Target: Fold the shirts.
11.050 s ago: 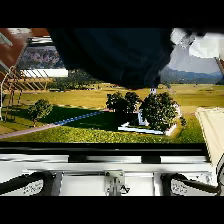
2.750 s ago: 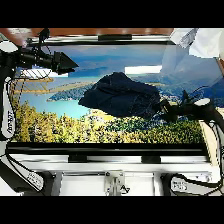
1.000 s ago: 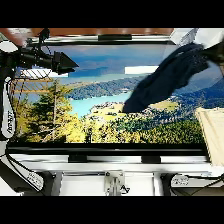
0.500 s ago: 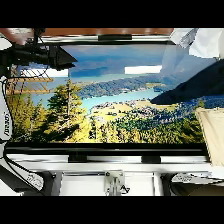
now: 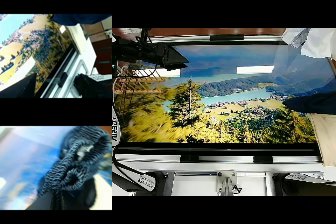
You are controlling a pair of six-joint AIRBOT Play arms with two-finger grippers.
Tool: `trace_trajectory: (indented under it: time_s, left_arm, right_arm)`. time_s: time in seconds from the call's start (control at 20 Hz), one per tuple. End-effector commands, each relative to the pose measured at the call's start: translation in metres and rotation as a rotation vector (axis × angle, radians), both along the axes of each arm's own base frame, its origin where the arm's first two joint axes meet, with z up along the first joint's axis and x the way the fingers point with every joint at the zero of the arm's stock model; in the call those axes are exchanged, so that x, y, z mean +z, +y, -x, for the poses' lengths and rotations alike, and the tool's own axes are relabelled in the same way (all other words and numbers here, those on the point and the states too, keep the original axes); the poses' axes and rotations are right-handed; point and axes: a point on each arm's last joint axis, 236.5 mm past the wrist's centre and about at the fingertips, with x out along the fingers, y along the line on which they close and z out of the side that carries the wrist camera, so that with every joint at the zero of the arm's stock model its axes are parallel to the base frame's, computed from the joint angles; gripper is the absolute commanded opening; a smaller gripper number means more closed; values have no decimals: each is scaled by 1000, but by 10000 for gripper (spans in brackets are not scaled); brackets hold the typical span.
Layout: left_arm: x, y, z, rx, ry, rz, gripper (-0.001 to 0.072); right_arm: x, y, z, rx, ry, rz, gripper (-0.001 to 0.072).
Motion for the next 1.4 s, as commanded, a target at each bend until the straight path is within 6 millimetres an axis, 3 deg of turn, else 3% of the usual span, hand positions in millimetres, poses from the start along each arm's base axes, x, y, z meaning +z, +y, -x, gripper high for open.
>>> trace_trajectory:
  time_s: [0.0,0.15,0.25,0.5,0.6,0.65,0.75,0.85,0.95,1.05,1.1,1.15,1.2,1.25,1.3,1.35]
  left_arm:
    - [1,-4,2,-3,-1,-1,597]
    - [1,-4,0,6,-2,1,597]
    - [1,-4,0,5,-2,1,597]
    - [1,-4,0,4,-4,1,597]
    - [0,-4,0,3,-4,1,597]
    - [0,-4,0,4,-4,1,597]
    - [1,-4,0,4,-8,1,597]
    - [1,-4,-1,1,-20,0,597]
    - [1,-4,-1,1,-20,0,597]
    - [0,-4,-1,2,-19,-1,597]
    - [-3,-4,-3,6,-18,-10,596]
    - [-12,0,-8,28,-23,-57,505]
    - [-30,5,-15,58,-31,-146,406]
    - [-52,14,-21,92,-23,-261,405]
    - [-80,29,-24,133,3,-417,405]
    - [-104,48,-25,178,32,-581,405]
  right_arm:
    - [-39,-14,79,-170,214,-112,138]
    - [-72,4,138,-281,381,-226,138]
    - [-95,23,167,-335,455,-273,138]
    - [-182,80,199,-371,563,-376,139]
    - [-206,93,222,-395,644,-372,141]
    - [-210,90,230,-421,665,-341,188]
    - [-203,85,226,-415,641,-309,682]
    - [-184,76,219,-422,603,-280,682]
    - [-145,59,215,-445,564,-199,682]
    - [-91,35,197,-457,452,-68,682]
    - [-55,24,172,-439,344,21,681]
    - [-20,21,136,-382,220,103,680]
    - [6,28,96,-307,108,156,651]
    - [23,48,51,-203,20,184,643]
    - [26,76,11,-92,-10,197,643]
    - [17,115,-28,49,8,200,644]
